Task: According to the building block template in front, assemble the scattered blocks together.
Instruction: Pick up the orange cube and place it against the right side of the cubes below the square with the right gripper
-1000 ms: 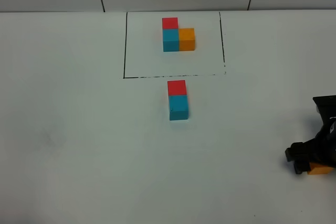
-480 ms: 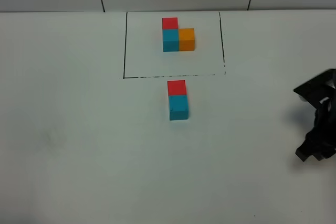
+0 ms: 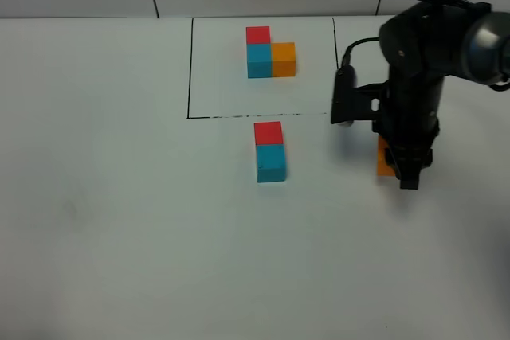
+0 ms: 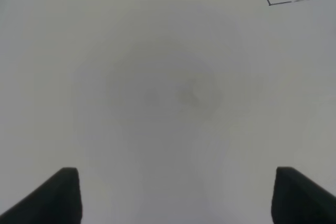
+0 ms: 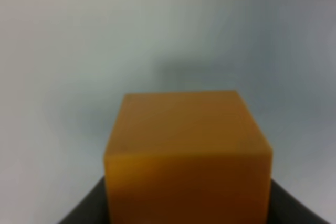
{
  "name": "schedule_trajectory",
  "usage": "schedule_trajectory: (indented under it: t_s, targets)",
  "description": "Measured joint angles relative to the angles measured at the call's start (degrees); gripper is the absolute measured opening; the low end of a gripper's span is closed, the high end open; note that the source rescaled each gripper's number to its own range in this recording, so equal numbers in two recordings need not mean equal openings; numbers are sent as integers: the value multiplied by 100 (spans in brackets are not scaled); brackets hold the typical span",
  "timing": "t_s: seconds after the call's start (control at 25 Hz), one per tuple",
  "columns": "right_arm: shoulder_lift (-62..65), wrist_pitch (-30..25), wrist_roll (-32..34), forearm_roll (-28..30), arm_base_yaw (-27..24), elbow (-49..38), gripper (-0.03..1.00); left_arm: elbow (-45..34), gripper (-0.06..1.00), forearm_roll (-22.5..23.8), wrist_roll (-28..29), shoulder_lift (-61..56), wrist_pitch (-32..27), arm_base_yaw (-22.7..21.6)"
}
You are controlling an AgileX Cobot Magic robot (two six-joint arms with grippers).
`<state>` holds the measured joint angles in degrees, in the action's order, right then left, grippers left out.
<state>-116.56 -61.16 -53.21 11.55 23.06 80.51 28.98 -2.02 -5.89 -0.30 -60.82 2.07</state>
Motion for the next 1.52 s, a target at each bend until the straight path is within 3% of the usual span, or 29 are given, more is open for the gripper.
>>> schedule_trajectory:
  t_s: [0.32,1.16,1.52]
  targets:
    - [-525,-6,-653,-505,348,740,1,0,68,0,0,0,0,0]
    - [-926,949,-674,-1018,619,741,1,0,68,0,0,0,0,0]
    - [-1201,850,-674,-1046,738,1096,1,0,68,0,9,0,0,0]
